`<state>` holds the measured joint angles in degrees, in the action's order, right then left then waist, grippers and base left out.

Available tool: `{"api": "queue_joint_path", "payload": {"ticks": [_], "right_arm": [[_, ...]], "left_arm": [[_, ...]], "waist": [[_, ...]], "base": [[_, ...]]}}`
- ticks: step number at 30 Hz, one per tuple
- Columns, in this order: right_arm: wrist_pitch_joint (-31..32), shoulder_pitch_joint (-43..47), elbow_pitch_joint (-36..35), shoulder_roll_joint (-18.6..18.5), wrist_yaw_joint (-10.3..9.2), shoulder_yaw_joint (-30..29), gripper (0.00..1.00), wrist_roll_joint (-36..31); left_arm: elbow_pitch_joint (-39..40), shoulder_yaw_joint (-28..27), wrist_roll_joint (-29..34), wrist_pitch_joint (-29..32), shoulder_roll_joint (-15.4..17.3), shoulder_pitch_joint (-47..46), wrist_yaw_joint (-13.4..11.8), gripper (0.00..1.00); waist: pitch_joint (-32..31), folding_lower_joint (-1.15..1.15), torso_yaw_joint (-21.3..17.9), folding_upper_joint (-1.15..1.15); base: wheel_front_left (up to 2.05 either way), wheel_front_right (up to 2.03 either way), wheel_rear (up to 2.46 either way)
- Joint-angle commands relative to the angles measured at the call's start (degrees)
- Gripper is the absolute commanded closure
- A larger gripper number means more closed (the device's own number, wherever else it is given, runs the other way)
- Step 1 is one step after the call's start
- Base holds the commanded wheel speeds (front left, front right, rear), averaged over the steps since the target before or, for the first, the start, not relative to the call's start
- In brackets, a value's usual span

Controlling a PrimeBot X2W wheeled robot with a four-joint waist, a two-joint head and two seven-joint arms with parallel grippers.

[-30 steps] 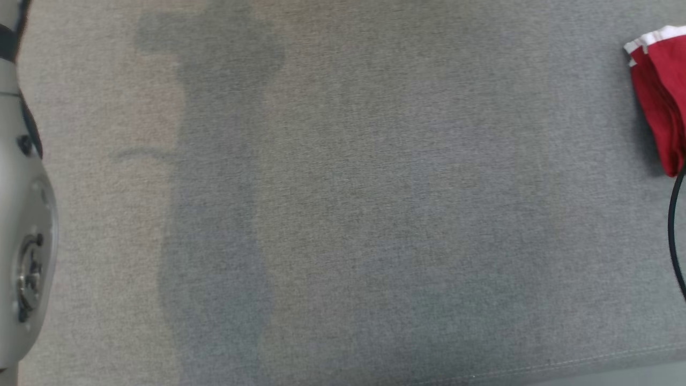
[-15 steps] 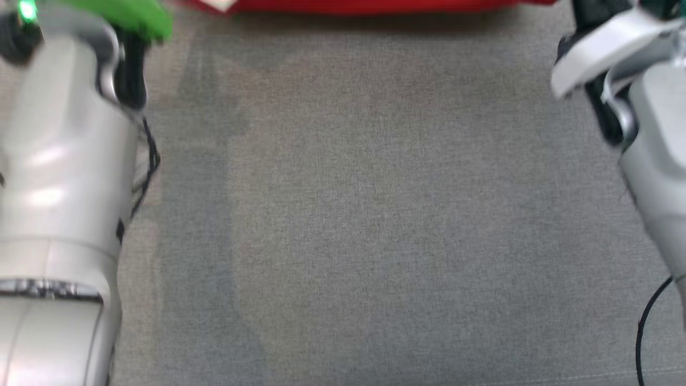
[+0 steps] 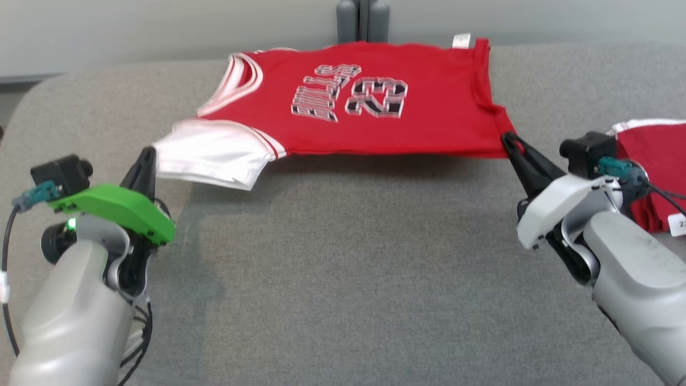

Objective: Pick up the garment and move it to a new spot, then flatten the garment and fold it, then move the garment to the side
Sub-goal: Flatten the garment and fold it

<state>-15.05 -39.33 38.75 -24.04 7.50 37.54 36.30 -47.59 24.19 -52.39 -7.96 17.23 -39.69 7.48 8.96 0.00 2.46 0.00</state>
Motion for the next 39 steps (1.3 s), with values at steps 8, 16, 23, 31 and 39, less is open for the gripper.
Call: {"api": "queue_joint_path", "payload": {"ticks": [8, 16, 23, 31, 39], "right_arm": [[-0.2, 5.8, 1.4, -2.4, -0.02, 7.7, 1.0, 5.1], [2.4, 7.0, 3.2, -5.6, -0.02, 18.8, 1.0, 13.6], [5.4, 7.4, -0.9, -10.4, -0.02, 26.7, 1.0, 21.1], [11.7, 7.6, -9.8, -15.9, -0.02, 34.1, 1.0, 29.0], [17.1, 6.8, -15.9, -19.7, -0.01, 35.7, 1.0, 31.0]], "left_arm": [[9.1, 4.5, -4.1, 5.0, 4.8, 11.3, 0.0, 1.0], [21.7, 10.6, -7.9, 11.3, 11.8, 20.8, 0.0, 1.0], [32.2, 15.3, -12.4, 16.9, 19.4, 27.3, 0.0, 1.0], [41.0, 16.9, -18.5, 20.3, 26.8, 33.3, 0.0, 1.0], [45.0, 17.4, -20.1, 22.7, 30.2, 33.7, 0.0, 1.0]], "waist": [[-9.5, 0.0, 2.3, 0.0], [-12.5, 0.0, 2.1, 0.0], [-14.4, 0.0, 2.0, 0.0], [-15.8, 0.0, 1.4, 0.0], [-15.0, 0.0, 1.4, 0.0]], "base": [[0.0, 0.0, 0.0], [0.0, 0.0, 0.0], [0.0, 0.0, 0.0], [0.0, 0.0, 0.0], [0.0, 0.0, 0.0]]}}
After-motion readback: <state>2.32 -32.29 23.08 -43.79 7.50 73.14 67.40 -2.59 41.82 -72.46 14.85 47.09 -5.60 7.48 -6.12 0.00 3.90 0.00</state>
